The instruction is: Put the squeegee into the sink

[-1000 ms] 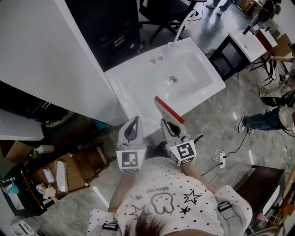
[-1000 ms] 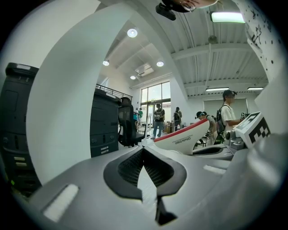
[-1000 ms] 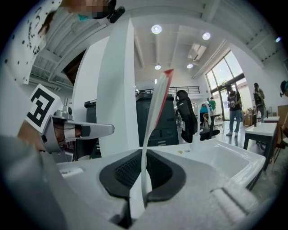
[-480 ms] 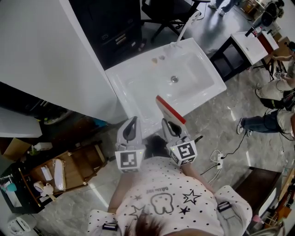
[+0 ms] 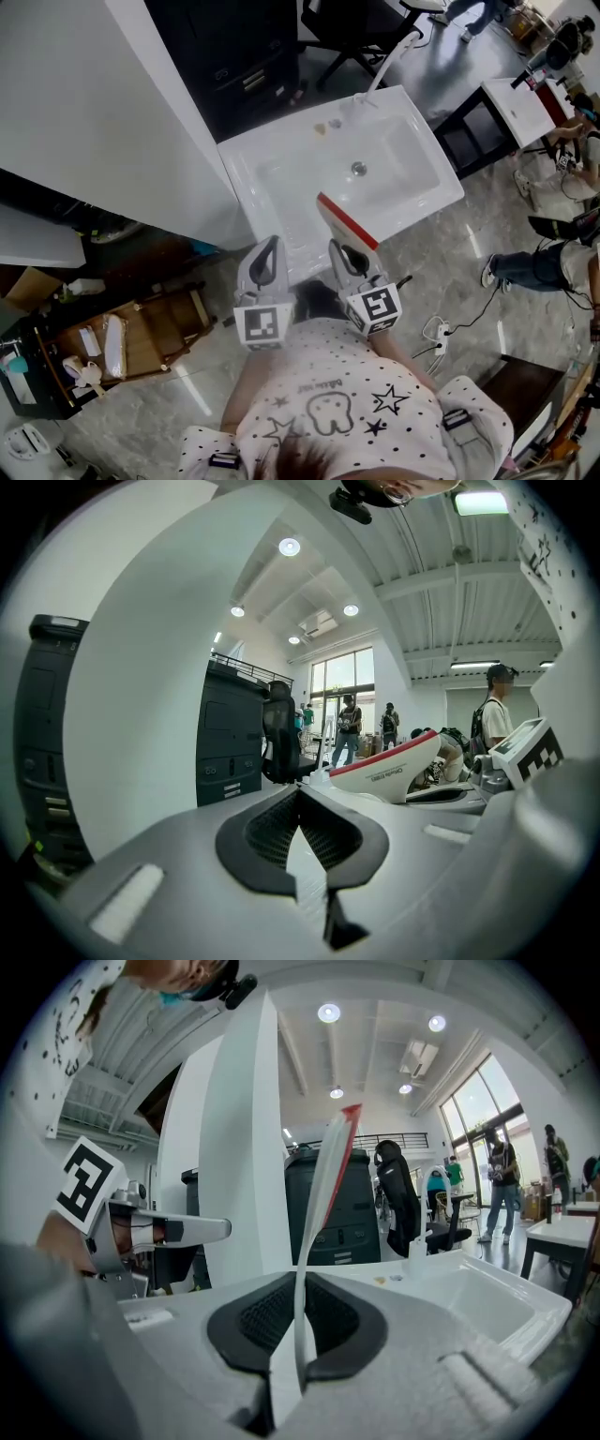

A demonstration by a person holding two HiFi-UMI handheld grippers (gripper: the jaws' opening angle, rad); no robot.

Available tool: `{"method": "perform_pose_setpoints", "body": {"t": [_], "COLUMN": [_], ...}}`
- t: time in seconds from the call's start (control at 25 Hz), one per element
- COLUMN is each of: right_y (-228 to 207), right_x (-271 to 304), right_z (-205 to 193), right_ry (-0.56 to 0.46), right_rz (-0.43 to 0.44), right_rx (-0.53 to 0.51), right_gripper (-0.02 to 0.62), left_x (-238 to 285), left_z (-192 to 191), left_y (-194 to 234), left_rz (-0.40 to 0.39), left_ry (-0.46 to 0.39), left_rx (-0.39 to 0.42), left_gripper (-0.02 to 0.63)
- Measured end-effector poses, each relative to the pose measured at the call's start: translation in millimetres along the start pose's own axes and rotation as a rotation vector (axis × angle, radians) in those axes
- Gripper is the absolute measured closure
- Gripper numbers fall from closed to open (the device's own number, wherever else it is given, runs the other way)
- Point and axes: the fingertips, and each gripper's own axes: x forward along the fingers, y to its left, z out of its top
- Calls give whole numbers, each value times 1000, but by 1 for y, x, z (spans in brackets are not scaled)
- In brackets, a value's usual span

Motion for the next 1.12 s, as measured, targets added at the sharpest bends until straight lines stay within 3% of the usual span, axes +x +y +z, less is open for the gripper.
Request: {"method": "perform_pose_setpoints", "body": {"t": [0.44, 1.12], "right_y": [-21, -34], "right_x": [9, 9], "right_z": [0, -13], "right_ry": [23, 53], "right_rz": [53, 181], "right_rx": [4, 14], "right_gripper": [578, 578], "left_x": [14, 6], "left_z": [2, -10], "left_y": [-8, -16], "left_rz": [48, 169], "left_ry": [9, -6], "left_rx": [19, -26], "left_gripper": [612, 612]}}
